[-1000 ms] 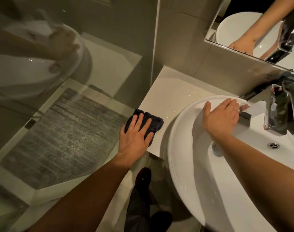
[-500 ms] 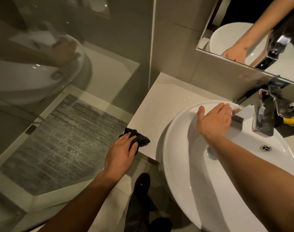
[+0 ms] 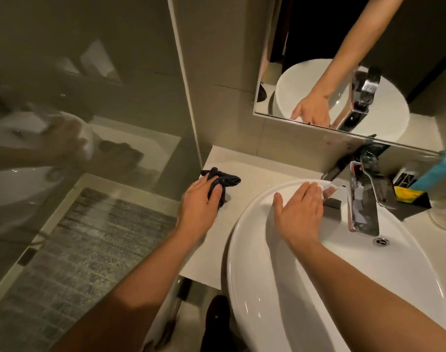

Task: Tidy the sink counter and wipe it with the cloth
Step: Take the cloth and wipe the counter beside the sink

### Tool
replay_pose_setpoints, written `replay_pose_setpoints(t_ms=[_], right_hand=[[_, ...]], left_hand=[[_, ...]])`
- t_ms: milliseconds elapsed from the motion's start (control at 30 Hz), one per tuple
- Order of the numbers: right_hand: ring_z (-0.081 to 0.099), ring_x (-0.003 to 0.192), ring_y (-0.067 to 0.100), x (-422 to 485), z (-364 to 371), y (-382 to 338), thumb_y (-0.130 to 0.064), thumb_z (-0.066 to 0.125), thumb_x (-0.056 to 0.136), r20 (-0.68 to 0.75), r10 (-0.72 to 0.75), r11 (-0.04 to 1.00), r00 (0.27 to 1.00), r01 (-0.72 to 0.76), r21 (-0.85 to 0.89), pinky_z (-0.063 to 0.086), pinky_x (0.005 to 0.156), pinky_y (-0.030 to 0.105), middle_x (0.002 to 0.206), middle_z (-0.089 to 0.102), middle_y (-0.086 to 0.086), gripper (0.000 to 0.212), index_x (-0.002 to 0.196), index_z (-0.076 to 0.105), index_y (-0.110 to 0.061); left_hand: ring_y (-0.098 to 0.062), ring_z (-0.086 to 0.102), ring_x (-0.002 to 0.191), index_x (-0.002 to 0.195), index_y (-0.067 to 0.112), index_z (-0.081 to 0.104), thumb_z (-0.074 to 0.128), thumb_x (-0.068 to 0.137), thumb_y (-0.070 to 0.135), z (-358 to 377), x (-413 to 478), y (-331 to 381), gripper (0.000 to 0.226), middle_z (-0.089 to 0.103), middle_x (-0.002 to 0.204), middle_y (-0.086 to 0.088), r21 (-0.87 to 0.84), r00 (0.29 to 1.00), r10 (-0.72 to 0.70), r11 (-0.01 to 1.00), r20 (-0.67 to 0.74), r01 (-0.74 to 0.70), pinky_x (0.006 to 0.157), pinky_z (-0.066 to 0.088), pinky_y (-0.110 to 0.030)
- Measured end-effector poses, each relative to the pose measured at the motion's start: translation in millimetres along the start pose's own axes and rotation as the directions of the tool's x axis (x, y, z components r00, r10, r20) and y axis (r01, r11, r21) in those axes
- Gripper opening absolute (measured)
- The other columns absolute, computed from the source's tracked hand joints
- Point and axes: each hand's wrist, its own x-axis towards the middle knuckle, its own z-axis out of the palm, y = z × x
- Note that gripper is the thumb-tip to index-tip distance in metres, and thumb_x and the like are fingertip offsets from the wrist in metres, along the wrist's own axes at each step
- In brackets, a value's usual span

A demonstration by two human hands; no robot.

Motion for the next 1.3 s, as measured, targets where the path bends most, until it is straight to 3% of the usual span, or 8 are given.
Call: replay_pose_setpoints(t_ms=[67,267,400,433,633,900,1300], right_hand=[[0.007,0.156,0.036,0,-1,-1,-0.059,0.026,0.101,-0.005,0.004,1.000,1.000,-0.005,-0.005,0.005,0.126,0.044,0.167,0.012,0.026,0.087,0.158,0.009,0.005],[0.009,0.156,0.036,2,0,-3,-0.059,0.028,0.100,-0.011,0.031,0.999,0.999,-0.031,-0.041,0.013,0.126,0.046,0.167,0.014,0.024,0.087,0.159,0.012,0.003],[0.011,0.156,0.035,2,3,-4,-0.059,0.030,0.099,-0.017,0.045,0.997,0.999,-0.046,-0.067,0.013,0.126,0.046,0.167,0.015,0.024,0.086,0.158,0.014,0.002],[0.011,0.156,0.035,3,4,-4,-0.059,0.030,0.099,-0.023,0.045,0.996,0.999,-0.047,-0.072,0.013,0.126,0.046,0.167,0.015,0.024,0.086,0.158,0.014,0.002],[0.008,0.156,0.036,4,3,-5,-0.058,0.027,0.098,-0.014,0.048,0.997,0.999,-0.048,-0.060,0.012,0.126,0.046,0.167,0.012,0.024,0.086,0.158,0.013,0.003],[0.010,0.156,0.036,2,3,-6,-0.059,0.025,0.098,-0.031,0.050,0.996,0.998,-0.052,-0.066,0.013,0.126,0.047,0.167,0.014,0.024,0.087,0.158,0.013,0.003],[0.012,0.155,0.037,0,7,-3,-0.059,0.025,0.099,-0.065,0.030,0.998,0.997,-0.033,-0.045,0.010,0.125,0.046,0.166,0.017,0.024,0.085,0.158,0.015,0.002]], left_hand=[[-0.018,0.055,0.126,0.130,0.021,0.066,0.046,0.102,0.027,16,33,5,0.034,0.062,0.139,0.002,0.029,0.999,0.018,0.999,0.039,-0.019,0.109,0.042,-0.032],[-0.024,0.049,0.135,0.138,0.022,0.058,0.041,0.104,0.036,76,114,12,0.041,0.056,0.146,-0.003,0.211,0.975,0.069,0.971,0.210,-0.114,0.114,0.036,-0.038],[-0.020,0.025,0.151,0.149,0.030,0.042,0.024,0.104,0.049,115,131,-3,0.052,0.035,0.161,-0.003,0.484,0.908,0.069,0.828,0.413,-0.283,0.124,0.002,-0.050],[-0.022,0.019,0.153,0.151,0.031,0.039,0.021,0.104,0.051,120,129,-10,0.054,0.030,0.163,-0.005,0.499,0.892,0.089,0.802,0.443,-0.328,0.124,0.000,-0.050],[-0.022,0.009,0.155,0.154,0.040,0.029,0.018,0.101,0.062,129,122,-39,0.059,0.018,0.168,-0.002,0.441,0.880,0.179,0.810,0.440,-0.386,0.124,0.012,-0.044],[-0.020,0.000,0.156,0.154,0.048,0.022,0.025,0.099,0.066,113,130,-49,0.058,0.008,0.169,0.002,0.377,0.787,0.221,0.782,0.577,-0.496,0.125,0.008,-0.045],[-0.015,0.008,0.156,0.153,0.035,0.034,0.030,0.104,0.049,71,45,-73,0.051,0.019,0.167,0.004,0.324,0.835,0.211,0.851,0.509,-0.413,0.125,0.012,-0.040]])
